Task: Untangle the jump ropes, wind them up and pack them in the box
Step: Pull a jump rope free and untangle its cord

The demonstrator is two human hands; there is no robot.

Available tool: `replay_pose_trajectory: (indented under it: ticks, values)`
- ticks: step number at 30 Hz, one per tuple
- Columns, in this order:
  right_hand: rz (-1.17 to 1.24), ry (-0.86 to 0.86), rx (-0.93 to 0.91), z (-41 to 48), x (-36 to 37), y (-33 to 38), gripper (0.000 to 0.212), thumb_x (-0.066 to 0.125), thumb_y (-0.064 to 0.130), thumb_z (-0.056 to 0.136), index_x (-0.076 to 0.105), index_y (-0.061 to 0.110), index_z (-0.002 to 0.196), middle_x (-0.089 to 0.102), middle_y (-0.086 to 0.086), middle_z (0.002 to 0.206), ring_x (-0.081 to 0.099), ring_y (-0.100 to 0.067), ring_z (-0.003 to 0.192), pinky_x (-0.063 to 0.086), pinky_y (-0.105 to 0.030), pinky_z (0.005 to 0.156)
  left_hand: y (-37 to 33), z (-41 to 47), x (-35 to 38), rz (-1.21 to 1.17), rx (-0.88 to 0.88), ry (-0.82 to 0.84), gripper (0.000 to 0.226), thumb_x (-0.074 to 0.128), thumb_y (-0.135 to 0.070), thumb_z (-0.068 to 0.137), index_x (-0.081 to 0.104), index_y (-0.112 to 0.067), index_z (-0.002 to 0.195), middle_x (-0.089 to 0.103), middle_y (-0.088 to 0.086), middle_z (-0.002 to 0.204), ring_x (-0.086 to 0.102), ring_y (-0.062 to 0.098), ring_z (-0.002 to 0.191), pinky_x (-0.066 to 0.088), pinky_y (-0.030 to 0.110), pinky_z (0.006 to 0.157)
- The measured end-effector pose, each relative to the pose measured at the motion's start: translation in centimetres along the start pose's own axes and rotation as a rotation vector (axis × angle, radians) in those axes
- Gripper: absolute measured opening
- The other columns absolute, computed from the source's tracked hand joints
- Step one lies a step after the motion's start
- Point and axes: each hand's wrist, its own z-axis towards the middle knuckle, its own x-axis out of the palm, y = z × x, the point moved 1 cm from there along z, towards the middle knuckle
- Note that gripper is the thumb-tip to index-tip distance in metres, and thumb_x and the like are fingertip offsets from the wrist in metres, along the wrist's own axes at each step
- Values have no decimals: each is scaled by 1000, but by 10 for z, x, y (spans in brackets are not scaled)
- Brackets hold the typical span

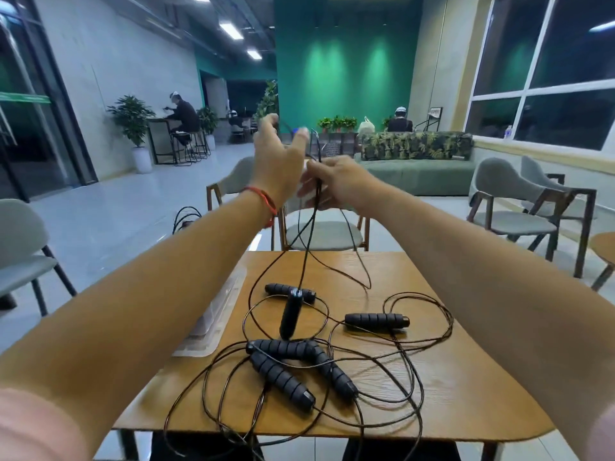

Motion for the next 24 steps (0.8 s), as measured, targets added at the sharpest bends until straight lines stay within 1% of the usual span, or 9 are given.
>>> replay_pose_trajectory:
  ticks: [3,5,8,10,12,15,17,20,24]
  values:
    - [-1,-77,-57,3,-12,22,38,47,35,114,68,4,115,82,-9,93,80,-31,85,66,-44,78,15,-31,3,-63,202,-83,58,60,-27,97,37,-19,149,45,4,140,59,19,121,61,45,95]
    - [67,-141,-98,9,-21,37,38,47,34,114,68,2,114,81,-12,93,79,-32,82,66,-48,83,28,-45,4,-131,179,-82,57,60,-30,99,35,-26,151,47,8,146,57,22,126,57,50,101]
    - [243,-187,-152,14,-30,62,36,46,31,115,66,2,113,78,-18,95,77,-31,77,65,-42,72,49,-66,8,-51,47,317,66,66,-49,100,35,-26,153,51,8,150,59,19,129,52,43,105]
    - [312,-204,-182,16,-34,75,36,45,31,115,64,1,117,77,-17,94,77,-32,80,66,-43,75,63,-80,11,7,7,555,63,73,-42,97,42,-21,148,59,3,141,65,13,120,56,40,101]
    - [394,-234,-210,17,-41,84,36,44,30,115,61,-1,122,77,-16,91,77,-33,82,64,-40,74,78,-87,13,88,-14,604,48,74,-31,97,52,-18,138,66,1,125,69,13,110,59,40,97]
    - [513,-286,-246,19,-53,92,37,44,30,115,61,-1,124,79,-17,93,79,-35,86,65,-37,73,97,-94,10,200,-161,790,23,61,-38,105,63,-21,121,73,-1,112,72,12,102,58,40,95]
    - [530,-326,-251,21,-59,91,35,45,31,115,63,1,120,79,-18,96,80,-37,90,65,-38,75,108,-101,10,224,-246,919,26,48,-38,111,67,-21,118,75,-2,110,73,10,99,55,35,89]
    - [468,-349,-220,23,-64,81,33,44,32,115,62,4,117,80,-16,97,80,-35,86,63,-38,73,109,-95,8,271,-228,765,33,35,-36,114,64,-20,110,74,5,99,72,21,92,56,40,86]
    - [269,-383,-119,23,-71,60,34,43,36,115,63,8,116,81,-9,92,75,-25,73,56,-28,57,82,-53,-5,573,59,512,29,33,-30,114,59,-21,106,66,3,91,64,23,86,52,39,74]
